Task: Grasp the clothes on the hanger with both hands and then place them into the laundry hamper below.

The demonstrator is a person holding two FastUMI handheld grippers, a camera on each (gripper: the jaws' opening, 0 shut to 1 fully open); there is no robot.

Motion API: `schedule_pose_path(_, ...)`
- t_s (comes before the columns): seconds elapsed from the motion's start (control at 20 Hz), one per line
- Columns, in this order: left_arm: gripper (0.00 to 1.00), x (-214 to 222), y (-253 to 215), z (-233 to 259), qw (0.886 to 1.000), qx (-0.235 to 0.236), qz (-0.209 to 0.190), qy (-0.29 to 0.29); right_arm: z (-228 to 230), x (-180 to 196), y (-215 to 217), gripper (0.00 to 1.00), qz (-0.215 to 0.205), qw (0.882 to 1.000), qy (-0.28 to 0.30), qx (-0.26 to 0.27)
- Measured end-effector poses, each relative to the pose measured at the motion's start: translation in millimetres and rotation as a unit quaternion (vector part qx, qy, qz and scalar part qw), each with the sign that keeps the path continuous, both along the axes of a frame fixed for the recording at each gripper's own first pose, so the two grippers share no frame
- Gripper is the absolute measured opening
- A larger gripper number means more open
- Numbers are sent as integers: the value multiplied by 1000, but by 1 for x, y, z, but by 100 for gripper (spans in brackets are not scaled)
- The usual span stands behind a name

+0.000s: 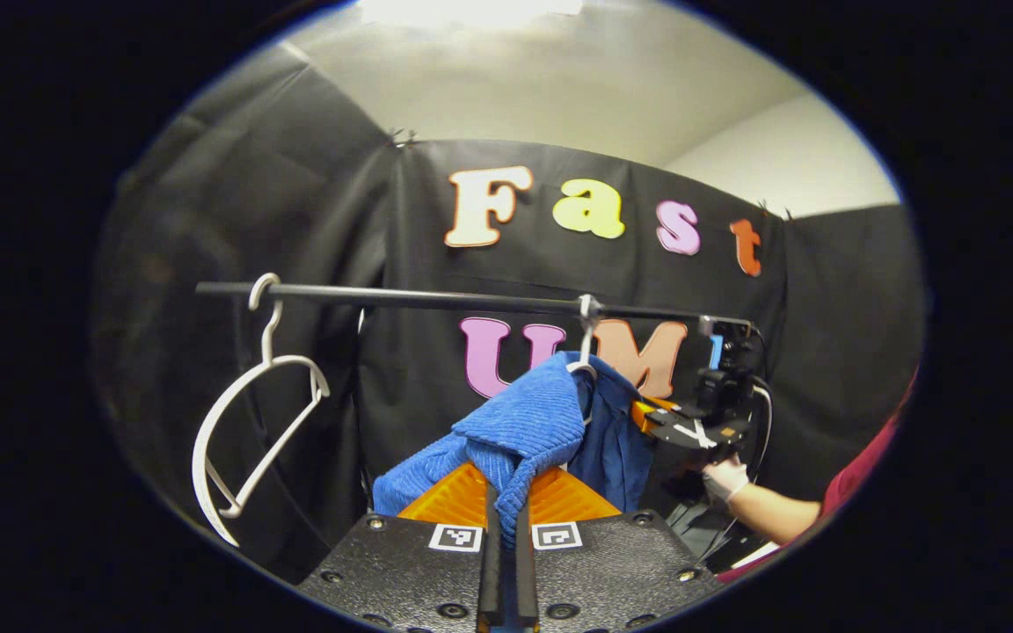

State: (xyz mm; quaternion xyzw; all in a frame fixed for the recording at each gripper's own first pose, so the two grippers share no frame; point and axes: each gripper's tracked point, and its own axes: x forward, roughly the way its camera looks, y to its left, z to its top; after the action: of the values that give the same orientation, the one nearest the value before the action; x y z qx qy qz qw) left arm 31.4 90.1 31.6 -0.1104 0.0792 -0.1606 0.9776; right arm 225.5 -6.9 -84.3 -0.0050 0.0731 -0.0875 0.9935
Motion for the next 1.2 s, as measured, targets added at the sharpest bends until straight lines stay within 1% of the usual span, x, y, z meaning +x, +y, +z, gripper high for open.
schedule_pose_path(0.1, 6, 7, 11, -8, 1000, -7, 10, 10, 0, 5, 1, 13, 3, 1000, -1, 1)
schedule_pose_path(0.25, 7, 15, 12, -1, 1000, -2, 4, 0, -2, 11, 2, 13, 5, 1000, -3, -2)
schedule_pose_path(0.45, 6, 20, 17, 16, 999, 34, -9, -27, -4, 18, 1, 13, 7, 1000, -2, -1)
schedule_pose_path(0.6, 6, 24, 29, 20, 997, 68, -3, -32, -3, 23, 2, 13, 12, 1000, -6, 0)
schedule_pose_path(0.65, 6, 25, 33, 19, 997, 70, -1, -29, -3, 24, 2, 13, 13, 1000, -7, 1)
schedule_pose_path(0.75, 7, 22, 31, 11, 998, 57, -7, -6, -4, 27, 1, 13, 15, 1000, -8, 1)
schedule_pose_path(0.85, 6, 19, 29, -7, 999, 43, -12, 28, -3, 30, 0, 13, 19, 1000, -10, 0)
schedule_pose_path(0.95, 7, 27, 37, -24, 998, 31, 4, 52, -4, 32, 2, 13, 24, 1000, -11, 0)
schedule_pose_path(1.1, 7, 35, 44, -40, 998, 5, 24, 65, -8, 36, 7, 13, 30, 999, -10, 2)
schedule_pose_path(1.15, 7, 37, 46, -44, 998, -1, 27, 65, -10, 38, 6, 10, 30, 999, -9, 2)
schedule_pose_path(1.2, 7, 39, 47, -47, 998, -3, 29, 64, -11, 40, 6, 13, 30, 1000, -8, 2)
